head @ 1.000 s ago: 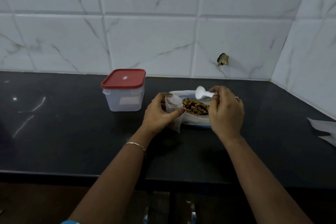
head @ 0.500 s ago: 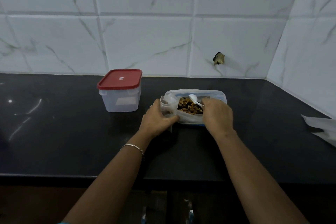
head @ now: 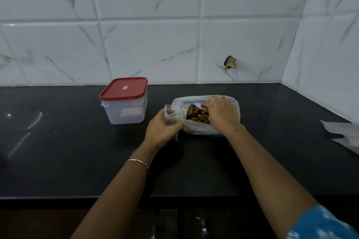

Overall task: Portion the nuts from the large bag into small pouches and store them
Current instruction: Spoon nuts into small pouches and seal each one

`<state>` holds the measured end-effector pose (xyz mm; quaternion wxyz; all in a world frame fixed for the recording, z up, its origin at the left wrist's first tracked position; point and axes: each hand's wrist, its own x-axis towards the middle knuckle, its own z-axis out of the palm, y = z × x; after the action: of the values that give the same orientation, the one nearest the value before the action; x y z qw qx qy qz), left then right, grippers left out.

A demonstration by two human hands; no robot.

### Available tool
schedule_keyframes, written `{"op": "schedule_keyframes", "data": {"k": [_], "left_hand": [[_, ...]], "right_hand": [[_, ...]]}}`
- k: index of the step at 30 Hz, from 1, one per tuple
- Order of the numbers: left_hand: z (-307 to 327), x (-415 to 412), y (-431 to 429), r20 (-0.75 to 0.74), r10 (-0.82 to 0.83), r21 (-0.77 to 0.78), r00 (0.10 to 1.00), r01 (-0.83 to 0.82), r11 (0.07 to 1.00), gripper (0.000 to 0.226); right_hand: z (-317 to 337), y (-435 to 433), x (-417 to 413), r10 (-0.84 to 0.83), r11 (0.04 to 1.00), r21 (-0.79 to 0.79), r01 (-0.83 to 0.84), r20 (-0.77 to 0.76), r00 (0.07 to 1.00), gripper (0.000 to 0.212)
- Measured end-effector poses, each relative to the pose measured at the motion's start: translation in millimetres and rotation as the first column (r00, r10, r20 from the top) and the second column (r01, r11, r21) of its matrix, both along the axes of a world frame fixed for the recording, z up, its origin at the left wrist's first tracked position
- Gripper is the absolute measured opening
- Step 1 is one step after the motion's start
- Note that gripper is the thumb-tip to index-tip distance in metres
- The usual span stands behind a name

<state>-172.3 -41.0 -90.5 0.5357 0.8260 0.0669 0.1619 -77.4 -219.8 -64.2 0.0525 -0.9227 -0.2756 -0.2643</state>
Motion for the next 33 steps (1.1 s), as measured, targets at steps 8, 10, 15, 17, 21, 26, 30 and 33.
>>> {"op": "schedule_keyframes", "data": {"k": [8,10,15,17,21,26,30,33], "left_hand": [[-0.6,2.6,-0.4,-0.009,-0.008,-0.039,1.000,0.007,0.999,0.045],[-0.2,2.0,-0.6,-0.004,-0.022,-0.057,1.000,0.022,0.998,0.047],[1.4,0.9,-1.5,-0.018,-0.047,-0.070,0.999,0.045,0.996,0.051],[2.2,1.0,-1.7,-0.025,-0.050,-0.068,0.998,0.048,0.997,0.049],[1.7,1.2,-1.9,-0.028,-0.044,-0.074,0.999,0.042,0.996,0.051],[3.2,-0.9,-1.8,-0.036,-0.071,-0.072,0.997,0.068,0.995,0.054],[2.9,-2.5,-2.6,-0.014,-0.103,-0.059,0.995,0.102,0.993,0.052],[4.0,-3.9,-4.1,0.000,-0.125,-0.058,0.992,0.125,0.991,0.049]], "right_hand": [[-2.4,-24.8,0.9,0.196,0.948,0.296,-0.115,-0.261,0.945,0.030],[-3.4,-26.3,0.8,0.203,0.939,0.329,-0.098,-0.302,0.931,0.030],[-0.5,-19.6,-6.4,0.147,0.957,0.287,-0.037,-0.371,0.917,0.027],[1.7,-20.2,-8.4,0.140,0.954,0.299,0.003,-0.455,0.879,0.024],[2.3,-26.1,-10.3,0.251,0.891,0.445,0.087,-0.645,0.722,0.026],[6.8,-24.7,-17.2,0.376,0.787,0.581,0.208,-0.719,0.585,0.021],[7.0,-20.3,-23.2,0.369,0.739,0.601,0.305,-0.740,0.563,0.018],[6.8,-17.7,-26.3,0.362,0.690,0.614,0.382,-0.751,0.553,0.016]]}}
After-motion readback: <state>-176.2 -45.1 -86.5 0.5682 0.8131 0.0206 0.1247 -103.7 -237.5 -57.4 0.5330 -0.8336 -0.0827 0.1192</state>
